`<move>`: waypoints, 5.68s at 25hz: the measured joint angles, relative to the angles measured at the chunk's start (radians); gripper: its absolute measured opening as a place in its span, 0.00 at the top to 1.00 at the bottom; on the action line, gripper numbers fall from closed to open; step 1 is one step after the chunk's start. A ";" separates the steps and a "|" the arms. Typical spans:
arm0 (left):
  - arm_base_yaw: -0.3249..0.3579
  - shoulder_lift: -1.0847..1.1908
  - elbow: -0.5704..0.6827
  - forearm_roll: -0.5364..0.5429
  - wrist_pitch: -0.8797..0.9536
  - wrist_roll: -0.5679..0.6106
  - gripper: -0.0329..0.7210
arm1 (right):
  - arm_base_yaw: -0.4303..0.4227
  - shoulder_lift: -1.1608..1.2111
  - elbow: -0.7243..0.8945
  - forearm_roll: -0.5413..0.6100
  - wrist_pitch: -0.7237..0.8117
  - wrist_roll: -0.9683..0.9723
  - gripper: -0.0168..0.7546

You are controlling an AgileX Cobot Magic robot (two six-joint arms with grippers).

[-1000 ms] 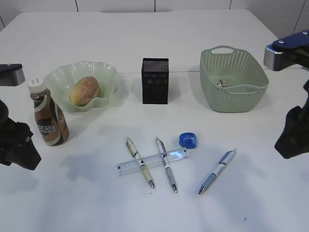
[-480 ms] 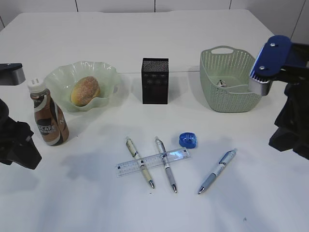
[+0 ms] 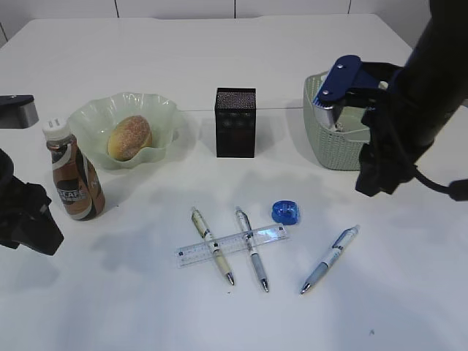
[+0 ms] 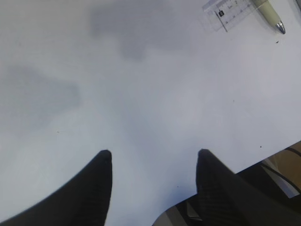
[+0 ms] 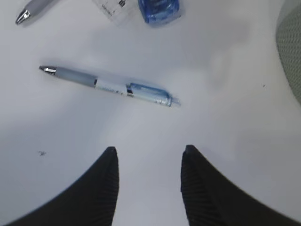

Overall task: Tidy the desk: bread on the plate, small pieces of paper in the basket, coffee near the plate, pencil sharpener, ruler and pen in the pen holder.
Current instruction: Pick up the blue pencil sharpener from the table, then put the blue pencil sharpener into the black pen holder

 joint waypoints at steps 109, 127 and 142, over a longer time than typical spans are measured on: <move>0.000 0.000 0.000 0.005 -0.075 0.000 0.42 | 0.000 0.528 -0.304 0.239 -0.152 -0.463 0.53; 0.000 0.000 0.000 0.005 -0.075 0.000 0.42 | 0.000 0.459 -0.396 0.283 -0.147 -0.428 0.53; 0.000 0.000 0.000 0.005 -0.075 0.000 0.42 | 0.000 0.449 -0.521 0.643 -0.349 -0.260 0.53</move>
